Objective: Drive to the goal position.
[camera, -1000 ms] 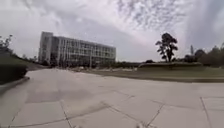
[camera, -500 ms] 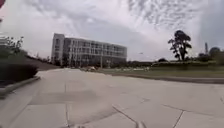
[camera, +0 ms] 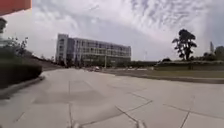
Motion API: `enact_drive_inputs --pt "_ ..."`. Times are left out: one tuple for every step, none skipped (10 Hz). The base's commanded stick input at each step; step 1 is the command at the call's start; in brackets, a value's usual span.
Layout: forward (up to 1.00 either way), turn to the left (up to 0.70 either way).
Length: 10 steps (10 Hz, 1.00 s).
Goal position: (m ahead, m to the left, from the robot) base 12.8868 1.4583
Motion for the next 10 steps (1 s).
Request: enact_drive_inputs --pt "0.00 0.45" --pt "0.00 0.45" --pt "0.00 0.43" --pt "0.00 0.30" --pt "0.00 0.00" --pt "0.00 0.00" --pt "0.00 0.00" --pt "0.00 -0.16" --pt "0.00 -0.45" --pt "0.00 -0.45"
